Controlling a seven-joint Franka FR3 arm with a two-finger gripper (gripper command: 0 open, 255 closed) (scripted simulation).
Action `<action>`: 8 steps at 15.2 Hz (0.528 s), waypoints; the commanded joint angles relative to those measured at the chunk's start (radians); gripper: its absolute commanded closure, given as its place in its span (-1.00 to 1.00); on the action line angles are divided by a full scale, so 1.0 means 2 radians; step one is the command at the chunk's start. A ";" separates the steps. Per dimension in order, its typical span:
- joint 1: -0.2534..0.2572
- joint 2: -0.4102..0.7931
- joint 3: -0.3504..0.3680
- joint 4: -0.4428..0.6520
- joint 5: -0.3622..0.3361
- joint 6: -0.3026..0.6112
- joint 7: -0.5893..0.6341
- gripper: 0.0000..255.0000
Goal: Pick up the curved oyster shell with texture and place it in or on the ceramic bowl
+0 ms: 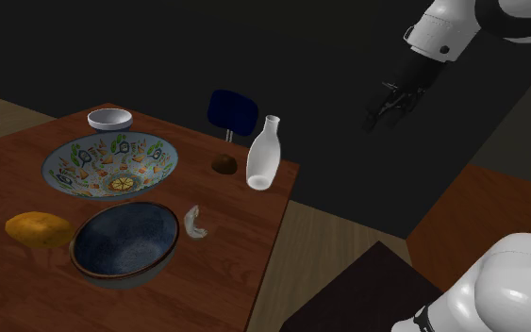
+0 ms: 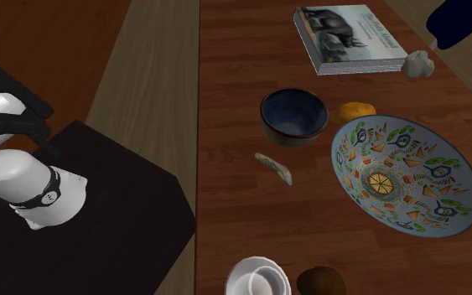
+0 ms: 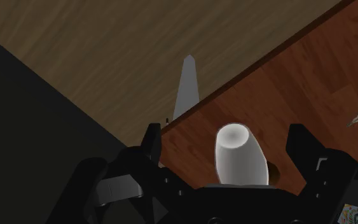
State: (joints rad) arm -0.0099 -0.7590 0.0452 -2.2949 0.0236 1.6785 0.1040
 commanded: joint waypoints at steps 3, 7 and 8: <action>0.005 0.008 0.014 -0.017 0.010 0.027 0.015 -1.00; 0.016 0.033 0.042 -0.044 0.029 0.084 0.044 -1.00; 0.019 0.041 0.049 -0.049 0.034 0.098 0.051 -1.00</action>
State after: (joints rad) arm 0.0224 -0.6900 0.1283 -2.3843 0.0814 1.8470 0.1895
